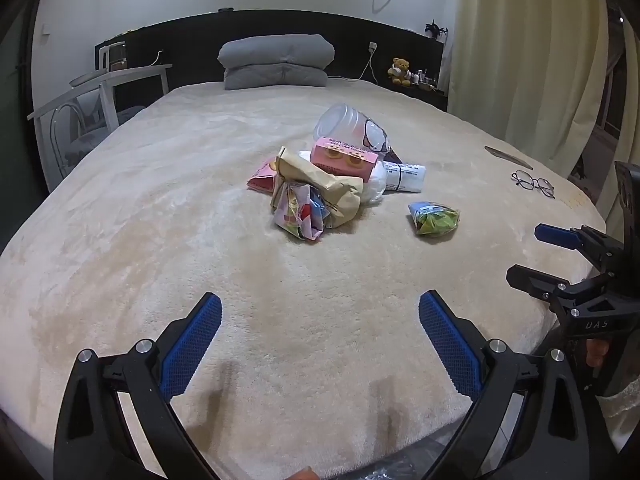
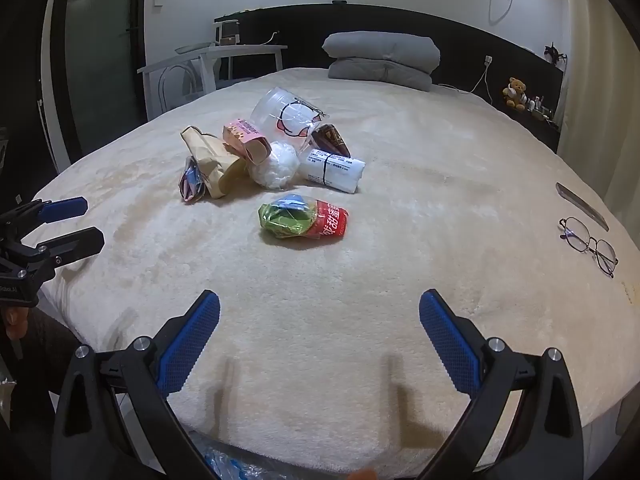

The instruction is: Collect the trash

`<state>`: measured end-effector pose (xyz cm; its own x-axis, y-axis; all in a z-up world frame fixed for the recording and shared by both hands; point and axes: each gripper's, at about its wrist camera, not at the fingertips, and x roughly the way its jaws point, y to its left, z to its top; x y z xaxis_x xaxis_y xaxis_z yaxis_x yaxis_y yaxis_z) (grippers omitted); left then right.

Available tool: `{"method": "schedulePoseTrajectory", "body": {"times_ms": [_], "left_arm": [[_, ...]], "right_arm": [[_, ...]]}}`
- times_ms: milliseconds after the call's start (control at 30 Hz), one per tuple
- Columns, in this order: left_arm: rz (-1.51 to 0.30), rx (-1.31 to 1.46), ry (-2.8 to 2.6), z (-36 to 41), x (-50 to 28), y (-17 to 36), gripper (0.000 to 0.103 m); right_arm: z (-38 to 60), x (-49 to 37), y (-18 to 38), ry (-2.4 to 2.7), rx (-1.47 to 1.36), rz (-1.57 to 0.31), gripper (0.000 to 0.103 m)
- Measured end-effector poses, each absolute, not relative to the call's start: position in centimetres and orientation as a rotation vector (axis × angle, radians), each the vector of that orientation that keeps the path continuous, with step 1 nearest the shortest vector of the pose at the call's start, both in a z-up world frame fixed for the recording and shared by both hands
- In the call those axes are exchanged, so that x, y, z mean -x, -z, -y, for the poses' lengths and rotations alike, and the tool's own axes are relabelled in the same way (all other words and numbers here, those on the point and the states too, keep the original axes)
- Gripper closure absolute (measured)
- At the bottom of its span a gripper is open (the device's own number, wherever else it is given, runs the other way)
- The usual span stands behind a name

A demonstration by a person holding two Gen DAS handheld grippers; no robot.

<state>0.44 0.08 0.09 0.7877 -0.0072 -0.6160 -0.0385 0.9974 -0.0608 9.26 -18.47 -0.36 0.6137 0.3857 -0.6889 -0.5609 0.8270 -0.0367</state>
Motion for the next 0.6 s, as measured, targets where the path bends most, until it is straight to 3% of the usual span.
{"method": "schedulePoseTrajectory", "body": {"times_ms": [600], "left_arm": [[-0.666,0.062,-0.013,0.14,-0.64,0.10,0.006]], "right_arm": [[18.75,-9.26,0.05,-0.595,0.222,-0.744,0.004]]}}
